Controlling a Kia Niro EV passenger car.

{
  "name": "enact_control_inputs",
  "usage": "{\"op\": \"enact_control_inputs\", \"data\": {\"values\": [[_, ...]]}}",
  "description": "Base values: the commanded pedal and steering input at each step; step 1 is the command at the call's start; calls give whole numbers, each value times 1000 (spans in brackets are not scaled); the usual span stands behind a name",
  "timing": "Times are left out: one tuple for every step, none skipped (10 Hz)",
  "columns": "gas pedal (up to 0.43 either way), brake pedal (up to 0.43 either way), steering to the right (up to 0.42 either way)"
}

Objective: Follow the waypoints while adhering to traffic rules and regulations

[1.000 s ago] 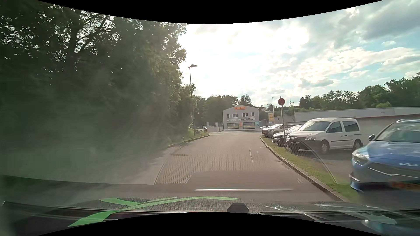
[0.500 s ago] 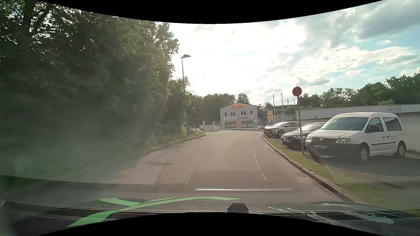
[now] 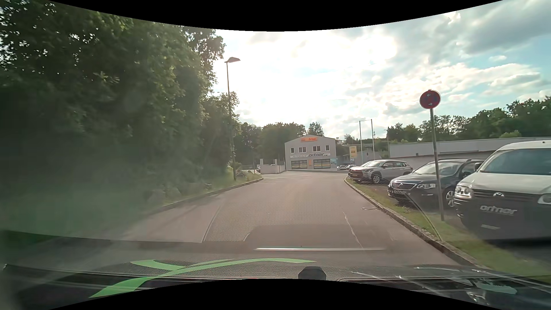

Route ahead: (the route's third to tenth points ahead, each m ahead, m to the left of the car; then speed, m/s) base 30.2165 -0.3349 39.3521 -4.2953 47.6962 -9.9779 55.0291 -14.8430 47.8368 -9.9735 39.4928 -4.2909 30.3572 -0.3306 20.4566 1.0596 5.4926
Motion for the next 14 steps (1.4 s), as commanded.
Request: {"op": "enact_control_inputs", "data": {"values": [[79, 0, 26], [79, 0, 28], [79, 0, 30], [87, 0, 31], [87, 0, 33], [87, 0, 32], [87, 0, 33], [87, 0, 33], [87, 0, 33], [87, 0, 32], [87, 0, 32], [79, 0, 33], [79, 0, 33], [47, 0, 33]]}}
